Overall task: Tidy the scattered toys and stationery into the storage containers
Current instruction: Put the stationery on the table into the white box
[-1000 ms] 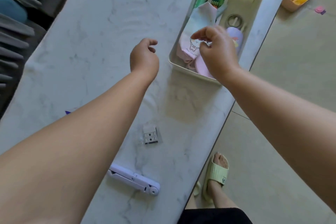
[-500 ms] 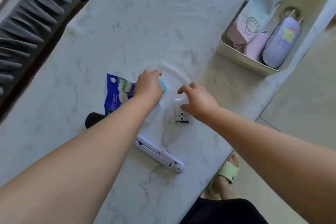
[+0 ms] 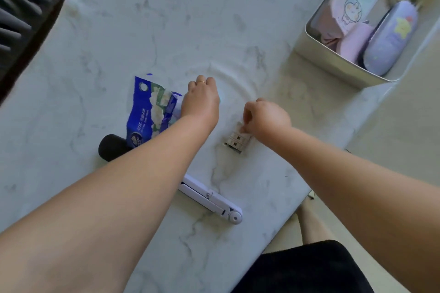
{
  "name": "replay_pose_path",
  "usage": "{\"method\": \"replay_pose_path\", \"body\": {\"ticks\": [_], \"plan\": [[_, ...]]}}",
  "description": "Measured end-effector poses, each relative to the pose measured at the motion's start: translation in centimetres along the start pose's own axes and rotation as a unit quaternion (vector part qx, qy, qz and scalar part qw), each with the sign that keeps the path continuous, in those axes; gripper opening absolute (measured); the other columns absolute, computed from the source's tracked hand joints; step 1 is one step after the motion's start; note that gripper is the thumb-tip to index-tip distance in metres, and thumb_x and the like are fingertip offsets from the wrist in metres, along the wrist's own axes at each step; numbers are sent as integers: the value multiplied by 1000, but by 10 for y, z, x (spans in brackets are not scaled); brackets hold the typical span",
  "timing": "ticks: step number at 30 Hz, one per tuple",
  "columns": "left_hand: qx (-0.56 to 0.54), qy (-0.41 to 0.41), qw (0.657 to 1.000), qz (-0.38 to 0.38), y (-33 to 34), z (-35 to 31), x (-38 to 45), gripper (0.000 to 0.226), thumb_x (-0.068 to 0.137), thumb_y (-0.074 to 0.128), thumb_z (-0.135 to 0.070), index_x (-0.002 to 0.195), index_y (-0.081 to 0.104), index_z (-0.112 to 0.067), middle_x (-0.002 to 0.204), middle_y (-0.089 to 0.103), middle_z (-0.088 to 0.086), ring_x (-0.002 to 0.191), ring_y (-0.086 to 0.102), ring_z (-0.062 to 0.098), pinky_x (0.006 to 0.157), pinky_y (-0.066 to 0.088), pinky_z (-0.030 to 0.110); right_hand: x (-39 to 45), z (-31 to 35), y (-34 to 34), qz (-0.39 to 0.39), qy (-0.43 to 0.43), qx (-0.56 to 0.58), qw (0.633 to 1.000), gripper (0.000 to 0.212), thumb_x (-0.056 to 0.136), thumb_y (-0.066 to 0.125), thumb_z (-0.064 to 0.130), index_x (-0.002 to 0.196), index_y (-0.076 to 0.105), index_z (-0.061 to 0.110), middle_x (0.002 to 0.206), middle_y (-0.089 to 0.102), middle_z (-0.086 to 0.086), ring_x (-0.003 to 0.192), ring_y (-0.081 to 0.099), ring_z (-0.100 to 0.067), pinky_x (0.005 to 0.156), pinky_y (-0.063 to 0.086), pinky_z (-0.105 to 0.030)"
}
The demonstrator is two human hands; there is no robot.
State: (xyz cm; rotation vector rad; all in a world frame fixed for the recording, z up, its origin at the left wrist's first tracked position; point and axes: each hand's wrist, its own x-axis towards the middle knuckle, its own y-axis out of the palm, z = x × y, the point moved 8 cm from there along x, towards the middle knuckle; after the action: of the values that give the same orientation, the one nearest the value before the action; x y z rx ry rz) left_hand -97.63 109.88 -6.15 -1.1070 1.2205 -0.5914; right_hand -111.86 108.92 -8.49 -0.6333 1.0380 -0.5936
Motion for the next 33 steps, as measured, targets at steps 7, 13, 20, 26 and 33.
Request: {"method": "replay_pose_path", "body": {"ticks": [7, 13, 20, 26, 33], "plan": [[-69, -34, 997, -2, -43, -21, 19, 44, 86, 60, -9, 127, 45, -5, 130, 44, 15, 118, 47, 33, 89, 43, 36, 6, -6, -48, 21, -25, 89, 995, 17, 80, 70, 24, 79, 52, 27, 86, 62, 3, 83, 59, -22, 63, 44, -29], [-146, -18, 987, -69, -126, -106, 48, 54, 86, 58, -19, 136, 38, -13, 134, 44, 12, 117, 49, 31, 90, 44, 39, 4, -48, -180, -112, -64, 156, 979, 12, 92, 54, 26, 103, 58, 23, 91, 62, 6, 84, 57, -17, 68, 44, -29], [-186, 81, 973, -111, -178, -243, 82, 53, 85, 60, -29, 133, 42, -15, 127, 56, 8, 117, 50, 30, 87, 48, 37, 14, -169, -292, -282, 27, 191, 940, 17, 96, 49, 22, 110, 57, 17, 106, 66, -5, 95, 59, -27, 71, 39, -31], [-211, 111, 966, -101, -181, -317, 113, 56, 87, 65, -31, 134, 40, -14, 128, 53, 10, 117, 51, 29, 88, 45, 36, 32, -243, -331, -327, 102, 193, 920, 25, 94, 50, 28, 117, 56, 23, 121, 59, -7, 113, 51, -31, 94, 44, -42], [-219, 68, 971, -68, -160, -298, 115, 55, 92, 60, -26, 140, 37, -16, 137, 42, 12, 121, 48, 30, 93, 44, 38, 36, -236, -319, -285, 93, 189, 935, 44, 90, 49, 17, 133, 51, 25, 134, 45, -9, 129, 35, -30, 106, 32, -37]]}}
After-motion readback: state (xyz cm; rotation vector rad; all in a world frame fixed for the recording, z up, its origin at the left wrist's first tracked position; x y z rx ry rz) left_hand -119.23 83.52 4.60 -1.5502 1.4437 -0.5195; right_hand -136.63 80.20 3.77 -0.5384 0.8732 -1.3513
